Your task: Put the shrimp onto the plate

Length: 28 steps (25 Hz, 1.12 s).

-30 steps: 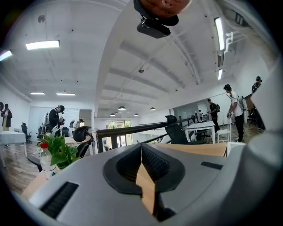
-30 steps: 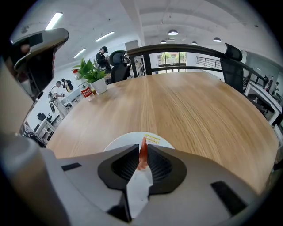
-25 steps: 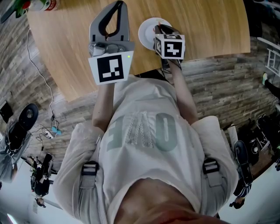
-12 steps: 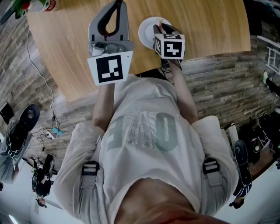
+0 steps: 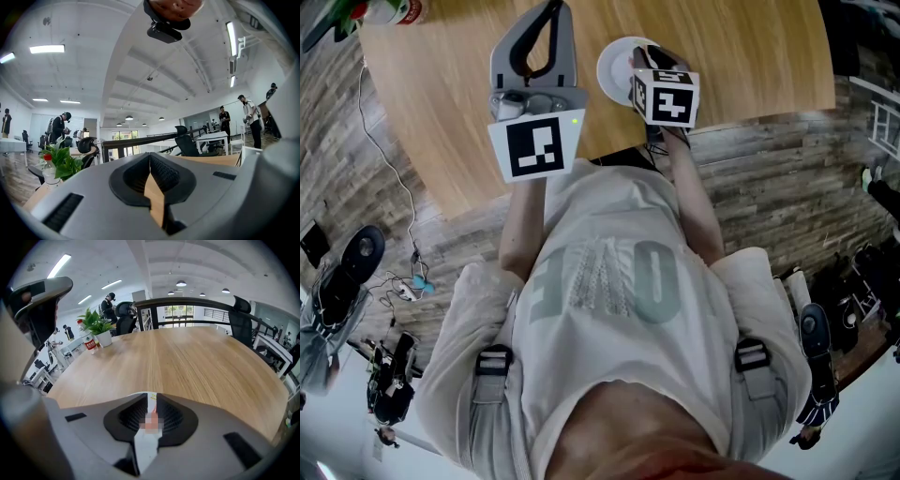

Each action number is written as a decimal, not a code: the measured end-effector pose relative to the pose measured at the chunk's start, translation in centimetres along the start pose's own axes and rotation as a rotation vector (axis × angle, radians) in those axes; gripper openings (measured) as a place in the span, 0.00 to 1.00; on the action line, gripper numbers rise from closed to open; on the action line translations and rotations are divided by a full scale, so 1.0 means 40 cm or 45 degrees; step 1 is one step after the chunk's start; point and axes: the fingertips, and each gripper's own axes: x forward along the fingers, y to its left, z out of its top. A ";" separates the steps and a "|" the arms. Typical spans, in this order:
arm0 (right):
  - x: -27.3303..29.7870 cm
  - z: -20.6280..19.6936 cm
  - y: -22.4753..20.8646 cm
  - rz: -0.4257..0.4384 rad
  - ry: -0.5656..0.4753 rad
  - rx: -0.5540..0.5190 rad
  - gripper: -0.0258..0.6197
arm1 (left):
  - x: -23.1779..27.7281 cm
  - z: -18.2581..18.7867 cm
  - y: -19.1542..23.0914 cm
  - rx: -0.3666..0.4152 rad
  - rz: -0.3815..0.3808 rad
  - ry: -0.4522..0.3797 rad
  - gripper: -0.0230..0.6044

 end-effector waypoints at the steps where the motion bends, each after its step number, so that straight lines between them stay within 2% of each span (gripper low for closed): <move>1: -0.004 0.010 -0.006 -0.018 -0.021 -0.007 0.13 | 0.000 0.002 0.000 0.002 0.003 -0.004 0.05; 4: -0.024 0.055 -0.019 -0.072 -0.103 -0.032 0.08 | -0.004 0.009 0.005 0.012 0.010 -0.006 0.05; 8: -0.078 0.149 -0.022 -0.121 -0.273 -0.050 0.07 | -0.014 0.014 0.021 0.020 0.029 -0.003 0.05; 13: -0.209 0.296 -0.005 -0.113 -0.557 -0.070 0.07 | -0.022 0.031 0.024 0.027 0.047 -0.025 0.05; 18: -0.370 0.425 0.036 -0.079 -0.851 -0.150 0.07 | -0.019 0.048 0.008 0.024 0.019 -0.036 0.05; 23: -0.513 0.467 0.065 -0.063 -1.114 -0.223 0.07 | -0.023 0.073 -0.027 0.036 -0.025 -0.067 0.05; 28: -0.563 0.449 0.065 -0.101 -1.196 -0.248 0.07 | -0.021 0.086 -0.062 0.047 -0.062 -0.073 0.05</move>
